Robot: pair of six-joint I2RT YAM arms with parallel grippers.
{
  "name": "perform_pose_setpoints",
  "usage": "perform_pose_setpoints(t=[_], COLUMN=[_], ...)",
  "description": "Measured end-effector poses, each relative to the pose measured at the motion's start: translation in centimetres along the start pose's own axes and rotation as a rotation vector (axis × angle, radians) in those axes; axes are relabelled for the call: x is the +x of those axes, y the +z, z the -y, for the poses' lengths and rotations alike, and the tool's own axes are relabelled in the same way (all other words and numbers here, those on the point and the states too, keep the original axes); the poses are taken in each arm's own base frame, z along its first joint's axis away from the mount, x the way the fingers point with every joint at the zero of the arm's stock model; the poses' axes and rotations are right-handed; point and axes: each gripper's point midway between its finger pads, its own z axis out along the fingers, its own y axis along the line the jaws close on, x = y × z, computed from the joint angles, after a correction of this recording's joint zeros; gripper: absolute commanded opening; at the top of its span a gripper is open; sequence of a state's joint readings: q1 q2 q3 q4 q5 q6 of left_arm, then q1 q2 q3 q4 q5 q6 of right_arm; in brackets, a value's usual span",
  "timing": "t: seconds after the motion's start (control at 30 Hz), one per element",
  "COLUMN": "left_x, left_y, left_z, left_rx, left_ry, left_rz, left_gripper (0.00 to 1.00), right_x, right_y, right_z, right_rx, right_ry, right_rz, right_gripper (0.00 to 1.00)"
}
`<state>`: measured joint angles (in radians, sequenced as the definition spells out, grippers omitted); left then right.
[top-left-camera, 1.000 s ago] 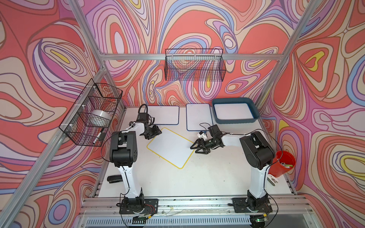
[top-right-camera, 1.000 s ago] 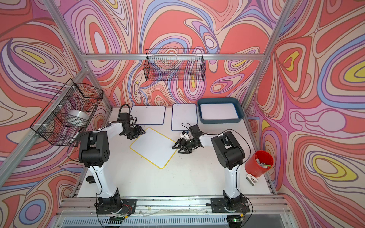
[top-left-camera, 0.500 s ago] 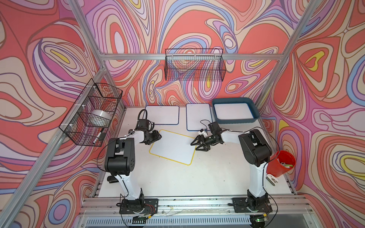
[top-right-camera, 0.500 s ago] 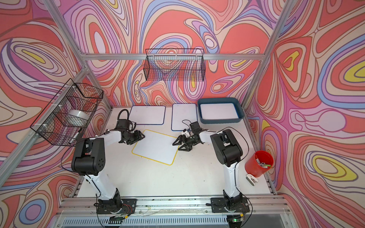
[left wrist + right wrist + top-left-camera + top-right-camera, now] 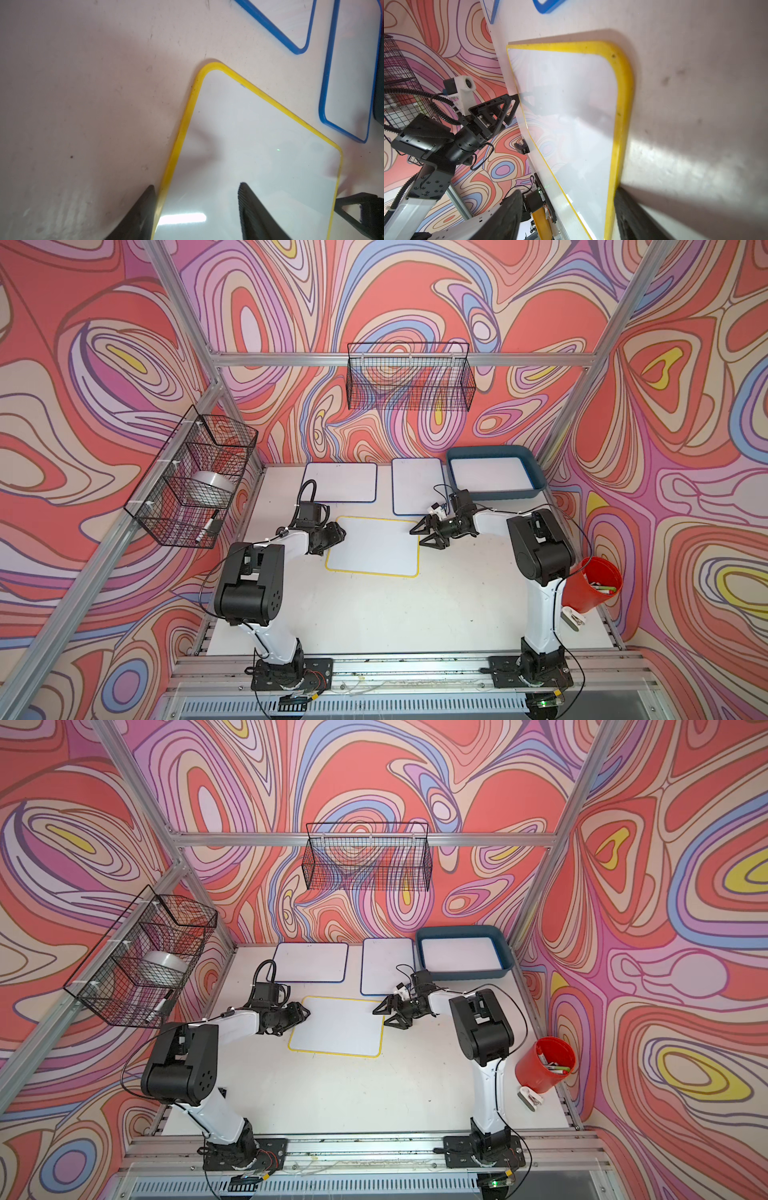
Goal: Put the whiteboard into the storage box
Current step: Pick up the whiteboard at the center of the board.
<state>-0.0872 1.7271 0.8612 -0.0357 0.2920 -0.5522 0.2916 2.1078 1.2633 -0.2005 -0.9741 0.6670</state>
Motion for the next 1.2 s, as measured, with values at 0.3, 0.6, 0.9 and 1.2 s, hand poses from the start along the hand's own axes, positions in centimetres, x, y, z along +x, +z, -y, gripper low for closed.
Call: perform_pose_setpoints(t=[0.3, 0.6, 0.9, 1.2], left_x=[-0.4, -0.8, -0.8, -0.8], left_y=[0.5, 0.6, 0.5, 0.3], left_z=[0.3, 0.5, 0.5, 0.2], left_rx=[0.001, 0.015, 0.029, 0.021], left_ry=[0.002, 0.003, 0.007, 0.003], left_rz=[0.035, 0.061, 0.087, 0.118], left_gripper=[0.58, 0.58, 0.58, 0.58], right_x=[0.2, 0.5, 0.0, -0.3], right_y=[-0.1, -0.2, -0.2, -0.2], right_z=[-0.1, -0.2, -0.5, -1.2], right_rx=[-0.008, -0.013, -0.025, -0.039], right_ry=[-0.024, 0.010, 0.039, 0.017], right_rz=[-0.011, -0.028, -0.011, 0.001], right_gripper=[0.71, 0.71, 0.71, 0.71])
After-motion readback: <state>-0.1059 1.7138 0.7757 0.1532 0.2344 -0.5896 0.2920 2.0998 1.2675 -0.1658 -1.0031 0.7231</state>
